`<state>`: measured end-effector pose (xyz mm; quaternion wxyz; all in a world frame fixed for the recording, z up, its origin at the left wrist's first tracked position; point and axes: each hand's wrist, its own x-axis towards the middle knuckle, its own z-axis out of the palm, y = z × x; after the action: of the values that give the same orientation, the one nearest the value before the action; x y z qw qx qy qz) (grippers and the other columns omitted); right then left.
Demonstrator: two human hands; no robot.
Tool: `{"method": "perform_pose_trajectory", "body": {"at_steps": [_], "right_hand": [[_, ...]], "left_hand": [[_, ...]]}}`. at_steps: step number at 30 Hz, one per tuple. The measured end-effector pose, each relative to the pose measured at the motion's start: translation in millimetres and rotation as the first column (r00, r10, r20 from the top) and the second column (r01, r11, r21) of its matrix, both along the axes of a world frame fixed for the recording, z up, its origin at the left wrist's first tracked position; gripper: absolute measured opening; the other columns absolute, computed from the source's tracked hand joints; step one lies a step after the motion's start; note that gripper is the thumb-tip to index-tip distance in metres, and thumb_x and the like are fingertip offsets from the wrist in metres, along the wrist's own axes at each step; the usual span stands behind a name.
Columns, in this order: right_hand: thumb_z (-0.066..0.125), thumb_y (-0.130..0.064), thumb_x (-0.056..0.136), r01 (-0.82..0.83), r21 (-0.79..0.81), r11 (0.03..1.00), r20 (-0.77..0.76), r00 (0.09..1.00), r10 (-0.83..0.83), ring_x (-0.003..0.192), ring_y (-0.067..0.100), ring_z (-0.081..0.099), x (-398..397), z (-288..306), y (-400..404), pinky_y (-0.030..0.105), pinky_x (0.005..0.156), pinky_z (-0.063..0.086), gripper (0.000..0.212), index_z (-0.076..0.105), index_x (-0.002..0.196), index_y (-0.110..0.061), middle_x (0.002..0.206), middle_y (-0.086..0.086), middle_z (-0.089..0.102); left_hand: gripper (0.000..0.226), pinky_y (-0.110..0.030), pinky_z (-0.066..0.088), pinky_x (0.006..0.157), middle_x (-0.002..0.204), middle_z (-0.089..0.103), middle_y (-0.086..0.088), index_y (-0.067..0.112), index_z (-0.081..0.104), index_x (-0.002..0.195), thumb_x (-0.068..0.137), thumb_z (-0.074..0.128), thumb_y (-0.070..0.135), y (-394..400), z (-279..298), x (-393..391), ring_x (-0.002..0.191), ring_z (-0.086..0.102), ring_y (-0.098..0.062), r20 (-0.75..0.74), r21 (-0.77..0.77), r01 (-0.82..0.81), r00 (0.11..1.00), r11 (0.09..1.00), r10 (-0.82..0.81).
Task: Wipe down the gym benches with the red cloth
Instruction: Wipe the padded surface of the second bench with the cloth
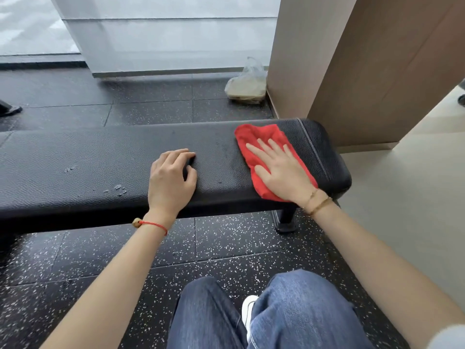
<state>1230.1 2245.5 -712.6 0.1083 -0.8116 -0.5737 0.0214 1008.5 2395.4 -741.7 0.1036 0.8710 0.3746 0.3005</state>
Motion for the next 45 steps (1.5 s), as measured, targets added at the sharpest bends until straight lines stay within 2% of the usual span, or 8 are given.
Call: {"method": "perform_pose_trajectory", "body": {"at_steps": [6, 14, 22, 26, 31, 35, 39, 45], "right_hand": [[0.03, -0.035, 0.1, 0.235, -0.124, 0.964, -0.054, 0.969, -0.243, 0.152, 0.023, 0.005, 37.5, 13.1, 44.2, 0.047, 0.122, -0.001, 0.056, 0.015, 0.155, -0.034, 0.164, -0.001, 0.008], [0.04, -0.035, 0.098, -0.108, -0.017, 0.994, 0.039, 0.993, 0.108, 0.15, 0.021, 0.013, -37.0, 2.5, 30.3, 0.042, 0.122, 0.004, 0.057, 0.023, 0.153, -0.036, 0.162, -0.002, 0.018], [0.032, -0.035, 0.1, 0.108, -0.081, 0.991, -0.037, 0.993, -0.111, 0.151, 0.022, 0.006, -2.8, 9.7, 69.3, 0.044, 0.123, -0.001, 0.056, 0.018, 0.154, -0.035, 0.164, -0.001, 0.01], [0.032, -0.035, 0.1, -0.035, -0.084, 0.996, -0.047, 0.998, 0.031, 0.152, 0.023, 0.005, -39.7, 11.2, 113.7, 0.046, 0.122, -0.003, 0.056, 0.017, 0.154, -0.035, 0.164, 0.0, 0.009], [0.041, -0.032, 0.097, -0.278, 0.003, 0.961, 0.033, 0.96, 0.277, 0.15, 0.02, 0.014, -68.5, 4.2, 68.4, 0.041, 0.123, 0.005, 0.058, 0.024, 0.152, -0.036, 0.162, -0.004, 0.019], [0.042, -0.029, 0.098, -0.217, -0.02, 0.976, -0.005, 0.976, 0.217, 0.151, 0.019, 0.013, -28.5, 6.2, 49.7, 0.041, 0.123, 0.007, 0.057, 0.026, 0.152, -0.036, 0.162, -0.005, 0.02], [0.033, -0.032, 0.101, -0.046, -0.098, 0.994, -0.058, 0.997, 0.041, 0.152, 0.022, 0.005, -21.5, 15.6, 110.8, 0.044, 0.123, 0.0, 0.056, 0.018, 0.154, -0.035, 0.164, -0.001, 0.009], [0.037, -0.03, 0.099, -0.258, -0.037, 0.965, -0.012, 0.966, 0.258, 0.151, 0.021, 0.008, -81.1, 9.1, 124.6, 0.044, 0.123, 0.0, 0.057, 0.021, 0.153, -0.035, 0.164, -0.002, 0.013]], "left_hand": [[0.029, -0.039, 0.041, 0.101, 0.123, 0.066, 0.002, 0.018, 0.067, 0.116, 0.089, 0.055, 0.02, -1.2, 1.9, 1.3, 0.118, 0.055, -0.021, 0.002, -0.008, -0.013, 1.0, 1.0, 0.013], [0.03, -0.04, 0.04, 0.105, 0.125, 0.066, 0.0, 0.015, 0.068, 0.118, 0.09, 0.057, 0.015, -4.3, 8.6, -0.1, 0.122, 0.054, -0.023, -0.003, -0.042, 0.009, 1.0, 0.999, -0.01], [0.033, -0.043, 0.036, 0.111, 0.128, 0.064, -0.006, 0.009, 0.065, 0.123, 0.092, 0.056, 0.016, 4.6, 9.0, -19.8, 0.125, 0.052, -0.028, -0.052, 0.04, -0.092, 0.994, 0.995, 0.094], [0.034, -0.043, 0.037, 0.108, 0.126, 0.065, -0.003, 0.012, 0.066, 0.12, 0.088, 0.055, 0.018, 3.6, 9.0, -17.0, 0.123, 0.053, -0.026, -0.042, 0.006, -0.135, 0.99, 0.991, 0.135], [0.035, -0.045, 0.039, 0.107, 0.126, 0.066, -0.003, 0.012, 0.068, 0.118, 0.086, 0.055, 0.017, 4.5, 8.7, -18.7, 0.121, 0.055, -0.027, -0.013, -0.001, -0.13, 0.991, 0.991, 0.13], [0.035, -0.045, 0.037, 0.108, 0.127, 0.065, -0.003, 0.012, 0.067, 0.119, 0.087, 0.055, 0.017, 2.7, 8.7, -17.1, 0.123, 0.054, -0.026, -0.023, -0.01, -0.133, 0.991, 0.991, 0.133], [0.035, -0.044, 0.036, 0.109, 0.128, 0.064, -0.003, 0.012, 0.066, 0.12, 0.088, 0.055, 0.018, 0.7, 10.7, -16.3, 0.124, 0.053, -0.025, -0.03, -0.017, -0.155, 0.987, 0.988, 0.155], [0.033, -0.045, 0.036, 0.111, 0.127, 0.065, -0.005, 0.012, 0.065, 0.117, 0.086, 0.056, 0.015, 3.5, 11.0, -18.8, 0.124, 0.054, -0.026, -0.027, -0.042, -0.142, 0.99, 0.989, 0.141]]}}
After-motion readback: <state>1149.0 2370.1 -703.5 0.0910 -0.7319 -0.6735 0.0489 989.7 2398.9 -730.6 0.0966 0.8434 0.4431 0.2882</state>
